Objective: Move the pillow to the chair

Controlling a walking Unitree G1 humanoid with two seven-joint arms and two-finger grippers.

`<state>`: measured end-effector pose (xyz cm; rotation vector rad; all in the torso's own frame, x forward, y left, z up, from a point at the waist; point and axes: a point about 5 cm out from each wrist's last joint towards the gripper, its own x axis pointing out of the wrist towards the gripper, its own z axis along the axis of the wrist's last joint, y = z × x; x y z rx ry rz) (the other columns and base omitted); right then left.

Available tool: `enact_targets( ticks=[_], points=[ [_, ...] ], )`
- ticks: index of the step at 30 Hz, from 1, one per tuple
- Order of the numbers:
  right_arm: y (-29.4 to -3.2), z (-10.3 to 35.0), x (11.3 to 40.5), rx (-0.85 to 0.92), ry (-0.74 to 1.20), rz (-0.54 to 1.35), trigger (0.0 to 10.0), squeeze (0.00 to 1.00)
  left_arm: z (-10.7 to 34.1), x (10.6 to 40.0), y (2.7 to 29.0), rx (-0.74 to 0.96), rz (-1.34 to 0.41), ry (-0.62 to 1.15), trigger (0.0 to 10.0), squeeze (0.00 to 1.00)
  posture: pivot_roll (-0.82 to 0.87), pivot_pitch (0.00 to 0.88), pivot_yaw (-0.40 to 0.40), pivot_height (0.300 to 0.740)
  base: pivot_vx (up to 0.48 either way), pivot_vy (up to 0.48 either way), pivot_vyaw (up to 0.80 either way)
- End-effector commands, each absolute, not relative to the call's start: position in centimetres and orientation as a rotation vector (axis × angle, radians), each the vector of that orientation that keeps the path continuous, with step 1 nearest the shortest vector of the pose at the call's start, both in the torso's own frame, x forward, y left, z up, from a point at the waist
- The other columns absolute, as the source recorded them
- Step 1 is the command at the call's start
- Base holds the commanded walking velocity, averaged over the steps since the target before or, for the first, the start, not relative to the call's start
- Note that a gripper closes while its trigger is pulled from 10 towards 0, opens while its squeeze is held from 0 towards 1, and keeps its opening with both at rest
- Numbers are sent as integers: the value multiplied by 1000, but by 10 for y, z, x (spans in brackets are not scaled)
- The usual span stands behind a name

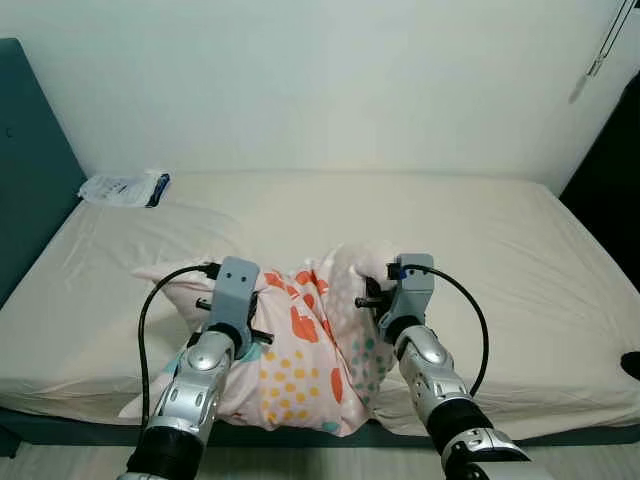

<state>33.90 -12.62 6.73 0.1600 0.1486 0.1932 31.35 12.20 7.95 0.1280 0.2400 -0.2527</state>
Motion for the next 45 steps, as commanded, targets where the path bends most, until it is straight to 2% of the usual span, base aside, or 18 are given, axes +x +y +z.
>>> enact_targets(
  ticks=[1,5,13,45],
  points=[
    [-118,76,342,163,105,228,10000,0,82,314,112,147,-304,234,10000,0,4,0,1,737,0,-480,0],
    [-118,76,342,163,105,228,10000,0,81,313,112,146,-299,243,10000,0,4,0,1,737,0,-480,0],
    [-118,77,345,150,120,241,10000,0,82,315,114,117,-273,224,10000,0,3,0,-25,737,0,0,0],
    [-117,71,341,110,139,266,10000,0,80,312,120,98,-195,200,10000,0,8,0,-53,737,0,0,-800]
  ],
)
